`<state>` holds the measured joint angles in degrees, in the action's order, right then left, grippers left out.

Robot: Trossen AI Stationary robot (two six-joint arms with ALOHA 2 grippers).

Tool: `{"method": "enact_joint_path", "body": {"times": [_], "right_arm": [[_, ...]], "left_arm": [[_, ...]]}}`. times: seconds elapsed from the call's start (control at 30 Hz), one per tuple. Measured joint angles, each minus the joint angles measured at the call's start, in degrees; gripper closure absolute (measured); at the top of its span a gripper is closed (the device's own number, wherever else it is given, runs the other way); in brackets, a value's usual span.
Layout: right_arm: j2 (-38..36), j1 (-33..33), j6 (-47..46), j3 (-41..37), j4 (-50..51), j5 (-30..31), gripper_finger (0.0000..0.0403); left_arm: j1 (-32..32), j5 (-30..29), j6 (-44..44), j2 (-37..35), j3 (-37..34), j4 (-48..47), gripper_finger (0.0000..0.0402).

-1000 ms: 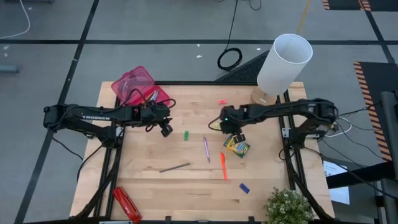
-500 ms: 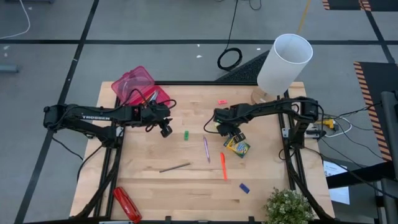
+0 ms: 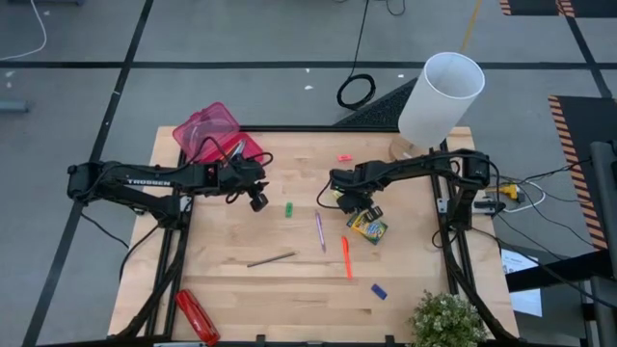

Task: Pack school essentials
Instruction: Put the yellow pencil into the pink supply box

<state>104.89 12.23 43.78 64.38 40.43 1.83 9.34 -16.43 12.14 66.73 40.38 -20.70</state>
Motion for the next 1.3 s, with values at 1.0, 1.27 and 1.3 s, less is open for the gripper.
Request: {"method": "enact_joint_path", "body": {"times": [1.0, 1.27, 1.3], "right_arm": [[-15.5, -1.5, -11.3, -0.3, -3.9, 1.0, 0.0379], [-24.7, -4.6, -24.7, -0.3, -12.2, -0.5, 0.0379], [-25.6, -5.1, -25.9, -0.3, -13.6, -0.5, 0.0379]], "left_arm": [[-0.8, 0.0, -1.7, 0.0, 0.0, 4.6, 0.0295], [-5.5, 0.0, -6.9, 0.0, 0.0, 10.1, 0.0284], [-6.2, 0.0, -7.4, 0.0, 0.0, 10.9, 0.0277]]}}
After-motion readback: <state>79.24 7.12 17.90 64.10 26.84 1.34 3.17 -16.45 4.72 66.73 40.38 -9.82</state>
